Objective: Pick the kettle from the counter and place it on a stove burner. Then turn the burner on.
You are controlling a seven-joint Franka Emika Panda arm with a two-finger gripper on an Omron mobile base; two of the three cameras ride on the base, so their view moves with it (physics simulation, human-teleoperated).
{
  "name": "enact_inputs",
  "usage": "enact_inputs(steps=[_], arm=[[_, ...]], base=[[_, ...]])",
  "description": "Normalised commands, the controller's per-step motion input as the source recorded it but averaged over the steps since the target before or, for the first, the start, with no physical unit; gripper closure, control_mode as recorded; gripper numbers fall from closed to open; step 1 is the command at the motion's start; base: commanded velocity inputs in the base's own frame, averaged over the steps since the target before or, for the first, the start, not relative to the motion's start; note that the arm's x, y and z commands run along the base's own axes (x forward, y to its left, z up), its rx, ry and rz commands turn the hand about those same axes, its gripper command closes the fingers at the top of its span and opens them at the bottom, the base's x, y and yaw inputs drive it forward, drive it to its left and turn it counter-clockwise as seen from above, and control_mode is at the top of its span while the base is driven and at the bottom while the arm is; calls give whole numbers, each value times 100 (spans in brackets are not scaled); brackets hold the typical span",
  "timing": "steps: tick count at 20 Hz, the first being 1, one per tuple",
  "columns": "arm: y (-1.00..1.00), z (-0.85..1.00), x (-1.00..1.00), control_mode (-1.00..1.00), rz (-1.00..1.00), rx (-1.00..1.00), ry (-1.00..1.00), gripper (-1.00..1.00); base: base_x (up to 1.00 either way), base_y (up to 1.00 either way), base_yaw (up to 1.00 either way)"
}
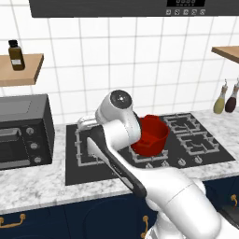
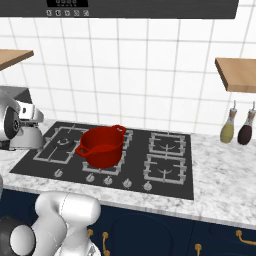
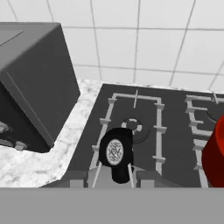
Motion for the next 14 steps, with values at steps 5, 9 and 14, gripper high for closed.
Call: enact_inputs(steps=[5, 9, 14], arm=[[0, -11, 69, -100, -9, 0, 8, 100], [2, -25, 74, -100, -4, 0, 4, 100], [10, -30, 82, -100, -2, 0, 0, 100]], base=[[0, 0, 0], [0, 0, 0], [0, 0, 0]])
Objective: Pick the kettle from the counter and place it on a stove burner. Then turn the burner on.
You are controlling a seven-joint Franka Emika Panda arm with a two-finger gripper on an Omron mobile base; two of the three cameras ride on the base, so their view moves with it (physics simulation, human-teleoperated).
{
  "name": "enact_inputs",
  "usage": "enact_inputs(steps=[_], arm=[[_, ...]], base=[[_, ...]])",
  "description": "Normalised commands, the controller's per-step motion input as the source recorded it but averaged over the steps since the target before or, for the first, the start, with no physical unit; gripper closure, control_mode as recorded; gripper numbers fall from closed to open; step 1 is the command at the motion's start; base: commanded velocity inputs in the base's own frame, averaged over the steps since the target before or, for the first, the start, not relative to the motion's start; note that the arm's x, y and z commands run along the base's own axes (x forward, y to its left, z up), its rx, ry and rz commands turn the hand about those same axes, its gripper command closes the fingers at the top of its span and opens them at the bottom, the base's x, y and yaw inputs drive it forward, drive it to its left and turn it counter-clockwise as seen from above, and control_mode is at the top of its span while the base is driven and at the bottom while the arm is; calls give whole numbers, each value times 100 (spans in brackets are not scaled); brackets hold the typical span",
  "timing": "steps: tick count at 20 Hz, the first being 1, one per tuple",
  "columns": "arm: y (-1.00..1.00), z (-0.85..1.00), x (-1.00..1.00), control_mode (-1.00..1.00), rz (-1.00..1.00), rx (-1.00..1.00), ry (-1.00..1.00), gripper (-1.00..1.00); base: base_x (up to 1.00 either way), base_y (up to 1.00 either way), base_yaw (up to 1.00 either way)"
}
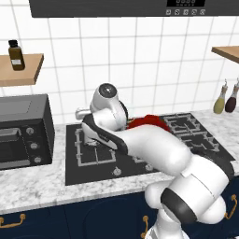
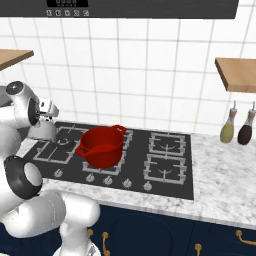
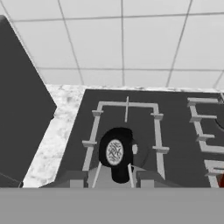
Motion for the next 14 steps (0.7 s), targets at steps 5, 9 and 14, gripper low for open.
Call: enact_inputs(steps=[5, 9, 14], arm=[[24, -28, 54, -100, 0, 0, -5, 100], [17, -18, 36, -100, -1, 0, -11, 100], [6, -5, 41, -100, -4, 0, -1, 100]], base=[[0, 0, 0], [0, 0, 0], [0, 0, 0]])
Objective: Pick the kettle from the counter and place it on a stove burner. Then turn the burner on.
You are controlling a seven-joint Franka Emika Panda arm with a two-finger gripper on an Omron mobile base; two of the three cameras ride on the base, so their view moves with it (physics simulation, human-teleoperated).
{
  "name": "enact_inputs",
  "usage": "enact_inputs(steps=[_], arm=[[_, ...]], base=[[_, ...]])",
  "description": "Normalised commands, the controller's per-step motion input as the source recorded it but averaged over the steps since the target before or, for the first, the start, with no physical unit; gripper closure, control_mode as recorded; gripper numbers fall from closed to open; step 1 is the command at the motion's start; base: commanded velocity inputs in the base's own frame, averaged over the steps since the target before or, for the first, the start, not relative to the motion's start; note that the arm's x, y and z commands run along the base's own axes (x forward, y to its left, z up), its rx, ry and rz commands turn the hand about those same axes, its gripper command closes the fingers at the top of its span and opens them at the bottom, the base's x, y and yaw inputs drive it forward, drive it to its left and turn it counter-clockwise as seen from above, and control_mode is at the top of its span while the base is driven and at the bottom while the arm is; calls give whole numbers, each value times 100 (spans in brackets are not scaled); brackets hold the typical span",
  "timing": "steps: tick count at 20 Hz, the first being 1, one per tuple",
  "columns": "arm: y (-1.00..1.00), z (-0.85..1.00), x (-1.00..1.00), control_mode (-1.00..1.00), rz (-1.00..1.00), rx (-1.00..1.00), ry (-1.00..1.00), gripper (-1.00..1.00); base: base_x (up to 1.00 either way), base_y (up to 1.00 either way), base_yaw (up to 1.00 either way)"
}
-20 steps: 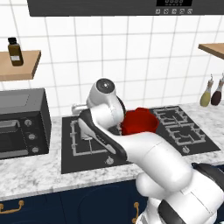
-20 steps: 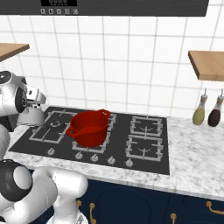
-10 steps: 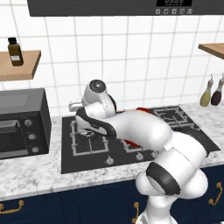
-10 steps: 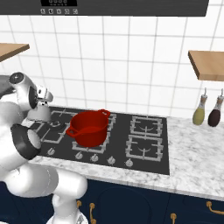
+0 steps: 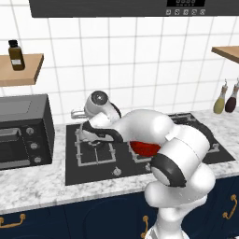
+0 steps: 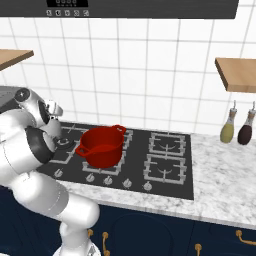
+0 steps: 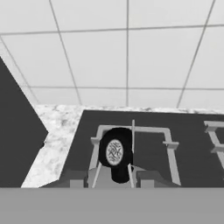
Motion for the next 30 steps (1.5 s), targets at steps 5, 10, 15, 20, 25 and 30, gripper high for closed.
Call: enact_inputs(steps=[5, 10, 15, 20, 25, 30], arm=[[20, -15, 45, -100, -6, 0, 0, 100], [22, -23, 38, -100, -7, -1, 0, 100], [4, -34, 37, -100, -5, -3, -1, 100], [0, -26, 50, -100, -3, -4, -3, 100], [0, -22, 41, -100, -3, -3, -2, 100], [-32, -33, -21, -100, -1, -2, 0, 100]], base=[[0, 0, 0], [0, 0, 0], [0, 0, 0], [0, 0, 0], [0, 0, 0], [0, 0, 0]])
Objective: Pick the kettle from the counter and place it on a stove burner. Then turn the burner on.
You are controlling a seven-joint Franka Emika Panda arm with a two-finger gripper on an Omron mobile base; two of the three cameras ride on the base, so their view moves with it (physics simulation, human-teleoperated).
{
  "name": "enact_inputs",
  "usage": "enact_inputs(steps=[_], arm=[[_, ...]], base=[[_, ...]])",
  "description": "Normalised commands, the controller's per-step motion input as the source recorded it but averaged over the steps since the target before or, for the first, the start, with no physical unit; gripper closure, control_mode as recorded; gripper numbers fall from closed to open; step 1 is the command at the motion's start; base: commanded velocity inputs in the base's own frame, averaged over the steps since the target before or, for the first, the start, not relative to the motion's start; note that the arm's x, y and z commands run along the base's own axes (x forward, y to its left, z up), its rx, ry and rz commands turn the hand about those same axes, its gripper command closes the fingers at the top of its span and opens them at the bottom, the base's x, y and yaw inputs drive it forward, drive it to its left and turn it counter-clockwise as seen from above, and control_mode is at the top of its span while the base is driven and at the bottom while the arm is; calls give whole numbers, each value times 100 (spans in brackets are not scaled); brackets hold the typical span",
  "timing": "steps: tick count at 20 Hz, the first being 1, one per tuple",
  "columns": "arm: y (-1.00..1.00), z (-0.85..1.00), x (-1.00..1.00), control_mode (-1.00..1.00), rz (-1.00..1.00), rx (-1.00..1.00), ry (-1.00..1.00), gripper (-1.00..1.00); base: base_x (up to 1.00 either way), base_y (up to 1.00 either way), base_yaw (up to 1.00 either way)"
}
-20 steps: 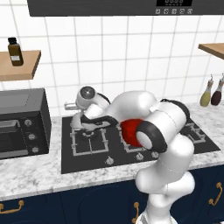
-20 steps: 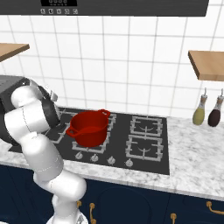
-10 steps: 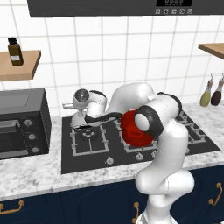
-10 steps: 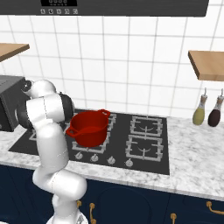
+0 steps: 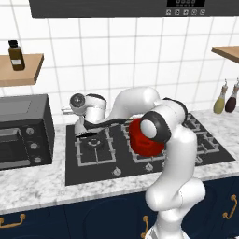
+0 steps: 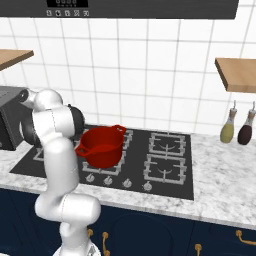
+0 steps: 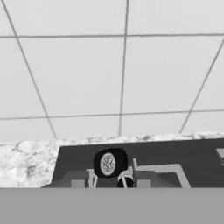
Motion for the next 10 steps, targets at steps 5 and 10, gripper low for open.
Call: enact_inputs(steps=[5, 10], arm=[[-68, -37, -48, -100, 0, -2, 0, 100], [-68, -39, -32, -100, 2, -6, 0, 100]], base=[[0, 0, 0], [0, 0, 0]])
